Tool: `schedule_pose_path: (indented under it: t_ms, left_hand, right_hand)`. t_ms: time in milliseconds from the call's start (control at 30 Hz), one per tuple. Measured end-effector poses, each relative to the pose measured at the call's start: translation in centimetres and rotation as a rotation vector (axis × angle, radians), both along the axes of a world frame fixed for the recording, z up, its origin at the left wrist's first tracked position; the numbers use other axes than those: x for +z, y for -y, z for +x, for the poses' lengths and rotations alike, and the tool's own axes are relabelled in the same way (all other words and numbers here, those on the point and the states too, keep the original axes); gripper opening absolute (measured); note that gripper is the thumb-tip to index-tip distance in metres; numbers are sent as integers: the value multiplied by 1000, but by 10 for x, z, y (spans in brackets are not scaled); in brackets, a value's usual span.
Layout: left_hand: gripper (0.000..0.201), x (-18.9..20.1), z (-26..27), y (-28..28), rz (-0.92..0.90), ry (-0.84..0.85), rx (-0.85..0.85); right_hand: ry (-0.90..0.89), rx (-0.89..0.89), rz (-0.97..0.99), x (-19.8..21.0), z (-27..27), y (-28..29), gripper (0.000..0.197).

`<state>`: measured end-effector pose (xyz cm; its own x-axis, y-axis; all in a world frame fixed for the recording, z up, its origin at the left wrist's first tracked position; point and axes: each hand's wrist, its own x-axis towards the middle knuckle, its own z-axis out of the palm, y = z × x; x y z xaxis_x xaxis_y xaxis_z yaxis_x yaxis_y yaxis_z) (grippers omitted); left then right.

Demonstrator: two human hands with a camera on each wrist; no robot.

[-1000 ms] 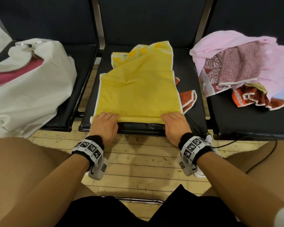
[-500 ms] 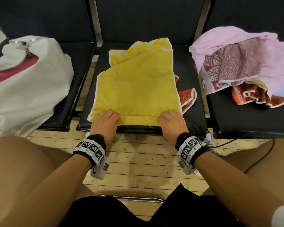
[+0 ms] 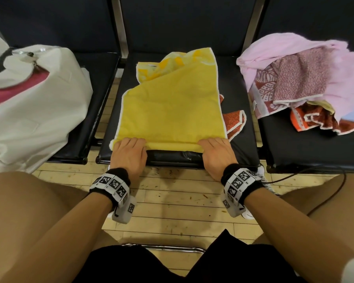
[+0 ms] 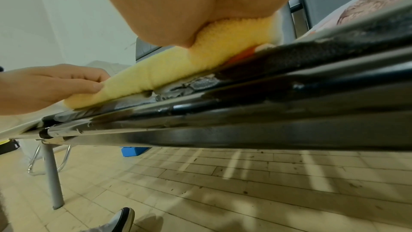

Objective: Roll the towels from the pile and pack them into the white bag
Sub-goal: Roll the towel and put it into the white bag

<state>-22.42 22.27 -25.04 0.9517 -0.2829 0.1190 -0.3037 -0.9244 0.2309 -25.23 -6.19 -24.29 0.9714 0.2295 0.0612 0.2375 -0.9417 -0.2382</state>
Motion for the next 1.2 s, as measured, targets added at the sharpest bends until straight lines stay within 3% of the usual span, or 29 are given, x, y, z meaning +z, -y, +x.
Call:
schedule_pose_path:
  t_ms: [167,300,400,500,633,767,1033,1200]
  left_hand:
    - [46,5,0,3,56,-83,36]
    - [25,4,0,4,26,-27,60]
    - [18,0,1,6,-16,98,44]
    - [19,-5,5,4,-59,82,-50]
    - [13,-6,4,0,-59,30,-86]
    - [40,-5,-3,0,-66,-13,-99]
    - [46,3,0,2,-5,-19,-20]
    - [46,6,1,2,9,-63,-3]
  right_hand:
    - [-48,-36,104,5,0,4,36]
    - [179,-23,123,-5,2,6,17]
    - [295,42,21,-12,4,8,26]
    - [240,96,22,-16,2,5,36]
    - [127,53,47,-11,-4,2,25]
    - [169,29,49,-18,-4,4,27]
    - [46,-43,10,-2,-1,1,41]
    - [-6,-62,103,3,-1,4,27]
